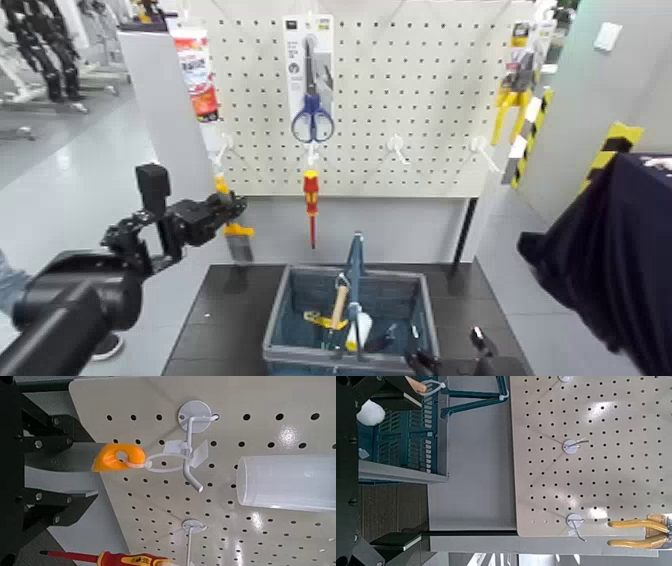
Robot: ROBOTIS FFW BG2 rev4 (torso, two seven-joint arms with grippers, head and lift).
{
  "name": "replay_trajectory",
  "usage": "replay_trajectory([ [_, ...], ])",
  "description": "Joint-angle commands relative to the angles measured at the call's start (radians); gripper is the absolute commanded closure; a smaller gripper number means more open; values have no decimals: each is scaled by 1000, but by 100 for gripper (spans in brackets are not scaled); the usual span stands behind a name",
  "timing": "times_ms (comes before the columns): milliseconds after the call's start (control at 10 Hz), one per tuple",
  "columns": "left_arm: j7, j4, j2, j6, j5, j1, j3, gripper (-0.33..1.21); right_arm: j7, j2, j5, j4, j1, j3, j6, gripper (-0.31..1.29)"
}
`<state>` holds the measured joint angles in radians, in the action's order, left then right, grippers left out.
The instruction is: Put the yellow paint brush into the crate.
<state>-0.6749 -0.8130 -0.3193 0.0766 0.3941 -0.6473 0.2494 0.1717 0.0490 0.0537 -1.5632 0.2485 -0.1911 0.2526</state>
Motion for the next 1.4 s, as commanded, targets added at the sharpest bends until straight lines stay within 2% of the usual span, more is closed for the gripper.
replay_trajectory([
  [100, -8, -2, 0, 0, -3, 2, -1, 119, 0, 0, 0, 2, 0, 1, 2, 14],
  [500, -15, -49, -1, -9, -20, 32, -32, 119, 0, 0, 0, 2, 3, 4, 1, 14],
  [1400, 5, -549, 3, -242, -63, 247, -176, 119, 2, 0, 0, 2, 5, 4, -4, 14],
])
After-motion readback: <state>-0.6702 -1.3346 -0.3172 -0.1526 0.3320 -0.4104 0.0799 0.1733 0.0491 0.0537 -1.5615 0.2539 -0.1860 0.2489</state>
